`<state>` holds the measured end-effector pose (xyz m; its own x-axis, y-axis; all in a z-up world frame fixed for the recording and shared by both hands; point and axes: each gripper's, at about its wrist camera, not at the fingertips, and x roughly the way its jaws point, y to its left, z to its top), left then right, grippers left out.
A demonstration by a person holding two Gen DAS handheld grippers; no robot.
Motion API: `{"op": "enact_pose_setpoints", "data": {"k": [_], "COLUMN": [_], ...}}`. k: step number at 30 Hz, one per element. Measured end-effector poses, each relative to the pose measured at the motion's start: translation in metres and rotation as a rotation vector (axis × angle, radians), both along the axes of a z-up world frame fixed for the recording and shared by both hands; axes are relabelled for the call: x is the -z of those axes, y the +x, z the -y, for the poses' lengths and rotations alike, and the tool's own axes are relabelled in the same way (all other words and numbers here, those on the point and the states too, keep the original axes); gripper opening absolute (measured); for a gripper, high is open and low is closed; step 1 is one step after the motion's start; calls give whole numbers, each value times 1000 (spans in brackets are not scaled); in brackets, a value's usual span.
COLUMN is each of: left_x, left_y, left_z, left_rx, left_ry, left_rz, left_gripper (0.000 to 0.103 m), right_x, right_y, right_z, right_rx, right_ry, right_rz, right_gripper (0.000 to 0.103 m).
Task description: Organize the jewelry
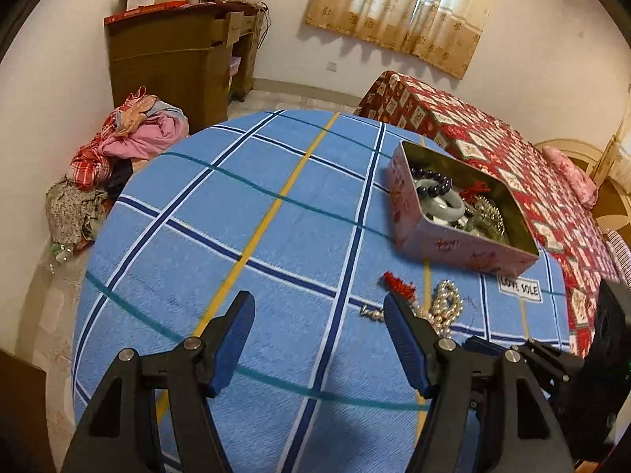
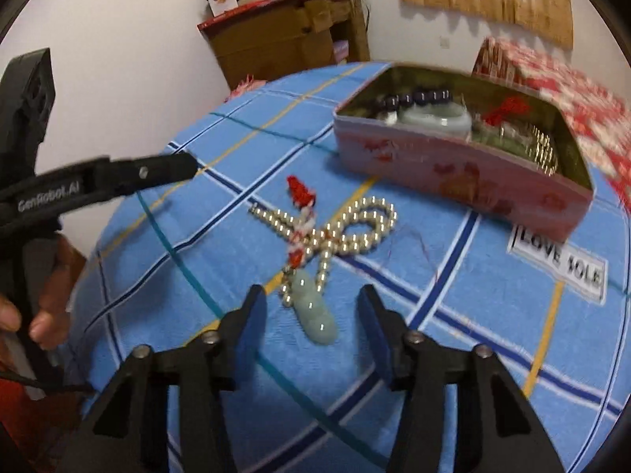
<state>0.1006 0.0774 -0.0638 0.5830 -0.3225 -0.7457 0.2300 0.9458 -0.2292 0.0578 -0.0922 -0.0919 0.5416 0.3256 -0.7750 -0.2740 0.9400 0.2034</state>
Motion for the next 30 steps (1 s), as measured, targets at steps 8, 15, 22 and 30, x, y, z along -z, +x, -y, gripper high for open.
{"op": "enact_pose_setpoints", "data": {"k": [8, 15, 22, 30], "left_x": [0, -1, 7, 28], "left_y": [-2, -6, -5, 9], "left_z": [-4, 2, 50, 97], "left_rx": [17, 73, 264, 348], "left_ry": [-31, -42, 16, 93], "left_rz": [-4, 7, -12, -44], "left_gripper": [68, 68, 68, 68], "right_x": [-5, -28, -37, -28], "right_y": [-7, -34, -45, -59], "right_z": [17, 59, 98, 117], "right_rx": [11, 124, 229, 231], "right_ry": [-2, 30, 44, 58], "right_rz": [-19, 38, 62, 21], "right_gripper": [18, 18, 11, 17]}}
